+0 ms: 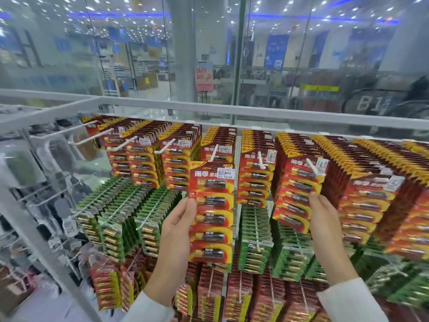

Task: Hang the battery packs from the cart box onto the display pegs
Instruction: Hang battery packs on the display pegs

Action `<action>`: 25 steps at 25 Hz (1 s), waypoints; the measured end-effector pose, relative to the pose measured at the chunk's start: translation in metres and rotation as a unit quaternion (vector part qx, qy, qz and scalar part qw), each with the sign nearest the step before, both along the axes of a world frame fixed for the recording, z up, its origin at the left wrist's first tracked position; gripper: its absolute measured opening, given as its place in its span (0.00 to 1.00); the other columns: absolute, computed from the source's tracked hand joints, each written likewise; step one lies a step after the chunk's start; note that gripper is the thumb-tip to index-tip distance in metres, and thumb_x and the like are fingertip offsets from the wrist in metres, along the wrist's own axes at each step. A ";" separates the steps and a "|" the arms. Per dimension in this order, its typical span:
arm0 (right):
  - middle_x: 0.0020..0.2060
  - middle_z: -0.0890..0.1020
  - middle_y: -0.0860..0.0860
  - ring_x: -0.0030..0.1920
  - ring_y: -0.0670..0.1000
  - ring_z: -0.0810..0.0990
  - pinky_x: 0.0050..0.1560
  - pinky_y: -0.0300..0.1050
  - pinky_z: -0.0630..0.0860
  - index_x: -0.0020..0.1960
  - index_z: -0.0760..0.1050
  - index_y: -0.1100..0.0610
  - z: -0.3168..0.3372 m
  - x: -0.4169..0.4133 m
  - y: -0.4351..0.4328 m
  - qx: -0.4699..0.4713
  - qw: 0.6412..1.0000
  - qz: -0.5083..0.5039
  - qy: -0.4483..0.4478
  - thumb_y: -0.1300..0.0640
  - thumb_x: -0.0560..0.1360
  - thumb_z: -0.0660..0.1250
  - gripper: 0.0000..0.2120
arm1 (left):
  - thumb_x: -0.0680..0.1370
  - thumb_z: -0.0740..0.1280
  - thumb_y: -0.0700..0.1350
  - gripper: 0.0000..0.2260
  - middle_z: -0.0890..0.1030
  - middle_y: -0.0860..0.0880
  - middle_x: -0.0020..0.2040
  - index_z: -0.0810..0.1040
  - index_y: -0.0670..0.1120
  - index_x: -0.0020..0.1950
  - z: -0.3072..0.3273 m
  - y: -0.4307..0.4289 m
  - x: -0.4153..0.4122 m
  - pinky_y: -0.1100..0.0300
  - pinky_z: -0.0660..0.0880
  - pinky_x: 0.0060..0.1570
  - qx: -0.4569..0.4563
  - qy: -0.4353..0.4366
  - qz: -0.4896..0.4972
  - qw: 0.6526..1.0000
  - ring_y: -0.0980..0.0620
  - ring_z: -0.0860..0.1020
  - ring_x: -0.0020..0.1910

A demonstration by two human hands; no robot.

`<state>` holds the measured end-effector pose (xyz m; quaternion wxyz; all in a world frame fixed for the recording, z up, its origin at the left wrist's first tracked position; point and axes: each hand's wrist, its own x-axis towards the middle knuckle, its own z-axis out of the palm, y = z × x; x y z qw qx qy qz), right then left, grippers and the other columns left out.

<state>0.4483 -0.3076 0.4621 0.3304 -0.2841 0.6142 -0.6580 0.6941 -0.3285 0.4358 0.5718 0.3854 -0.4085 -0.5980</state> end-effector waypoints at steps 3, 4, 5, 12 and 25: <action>0.41 0.73 0.35 0.36 0.33 0.72 0.48 0.35 0.69 0.62 0.70 0.48 -0.008 -0.001 0.000 0.011 0.999 -0.002 0.038 0.47 0.86 0.55 0.09 | 0.82 0.63 0.52 0.13 0.88 0.41 0.51 0.88 0.51 0.53 0.000 -0.007 -0.001 0.45 0.84 0.44 0.003 0.006 0.009 1.000 0.39 0.87 0.45; 0.43 0.75 0.36 0.38 0.33 0.74 0.47 0.34 0.70 0.62 0.71 0.48 -0.012 -0.003 -0.002 0.011 0.999 0.001 0.043 0.47 0.86 0.55 0.09 | 0.83 0.63 0.52 0.14 0.88 0.41 0.51 0.87 0.50 0.56 0.000 -0.009 -0.001 0.44 0.84 0.46 0.002 0.004 0.010 1.000 0.39 0.87 0.46; 0.49 0.78 0.38 0.44 0.36 0.75 0.52 0.36 0.71 0.65 0.72 0.49 -0.015 -0.004 -0.004 0.012 0.999 0.006 0.050 0.47 0.86 0.55 0.12 | 0.84 0.62 0.52 0.14 0.88 0.41 0.52 0.85 0.48 0.59 0.001 -0.011 -0.001 0.45 0.84 0.45 0.003 0.000 0.011 1.000 0.39 0.87 0.46; 0.45 0.73 0.35 0.48 0.41 0.74 0.56 0.40 0.68 0.69 0.71 0.50 -0.024 -0.005 -0.008 0.007 0.998 -0.015 0.056 0.47 0.86 0.55 0.15 | 0.85 0.61 0.51 0.15 0.88 0.40 0.52 0.84 0.46 0.61 0.004 -0.025 0.005 0.48 0.84 0.41 0.014 -0.026 -0.023 0.999 0.38 0.87 0.46; 0.60 0.81 0.43 0.64 0.49 0.79 0.70 0.58 0.73 0.54 0.75 0.35 -0.076 -0.003 0.011 0.045 0.995 -0.046 0.075 0.44 0.84 0.61 0.05 | 0.87 0.58 0.55 0.15 0.88 0.50 0.48 0.83 0.51 0.57 0.002 -0.103 -0.019 0.50 0.84 0.47 -0.045 -0.124 0.002 0.991 0.48 0.88 0.46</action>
